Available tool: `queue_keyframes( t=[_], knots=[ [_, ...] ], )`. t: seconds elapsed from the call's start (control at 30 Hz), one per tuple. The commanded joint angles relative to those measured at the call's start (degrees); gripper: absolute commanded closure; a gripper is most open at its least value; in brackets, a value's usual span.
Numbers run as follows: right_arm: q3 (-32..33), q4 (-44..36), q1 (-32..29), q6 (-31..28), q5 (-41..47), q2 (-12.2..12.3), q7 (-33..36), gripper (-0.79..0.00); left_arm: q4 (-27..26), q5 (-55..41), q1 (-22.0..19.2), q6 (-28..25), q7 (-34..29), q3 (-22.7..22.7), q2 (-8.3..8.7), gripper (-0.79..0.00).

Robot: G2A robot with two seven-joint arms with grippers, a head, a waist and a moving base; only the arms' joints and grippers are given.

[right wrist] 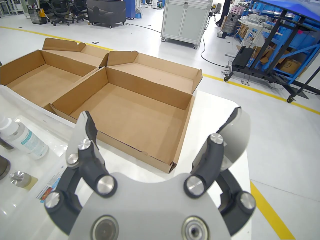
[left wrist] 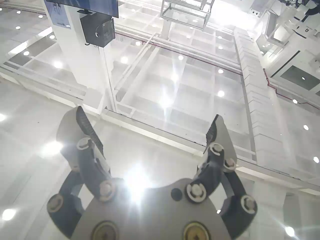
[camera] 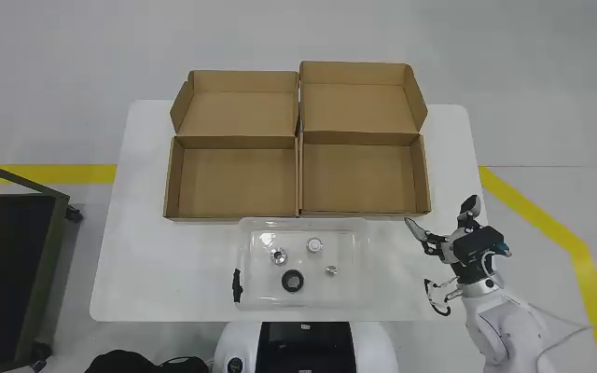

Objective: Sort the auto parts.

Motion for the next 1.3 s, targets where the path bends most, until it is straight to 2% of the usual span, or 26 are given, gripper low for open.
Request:
queue_keyframes(
  t=[0.0,0.27,0.53,0.9,1.27],
  knots=[
    [0.0,0.0,0.0,0.0,0.0,0.0,0.0,-0.785,0.0,0.0,0.0,0.0,0.0,0.0,0.00,-0.785],
    [-0.3,0.0,0.0,-0.4,0.2,0.0,0.1,-0.785,0.0,0.0,0.0,0.0,0.0,0.0,0.00,-0.785],
    [-3.1,0.0,2.0,-6.7,0.1,0.6,4.2,-0.785,0.0,0.0,0.0,0.0,0.0,0.0,0.00,-0.785],
    [-11.5,-2.0,6.7,-18.2,-0.8,1.4,12.6,-0.785,0.0,0.0,0.0,0.0,0.0,0.0,0.00,-0.785],
    [-21.9,-1.3,12.0,-21.8,-6.1,1.7,17.9,-0.785,0.0,0.0,0.0,0.0,0.0,0.0,0.00,-0.785]
  ],
)
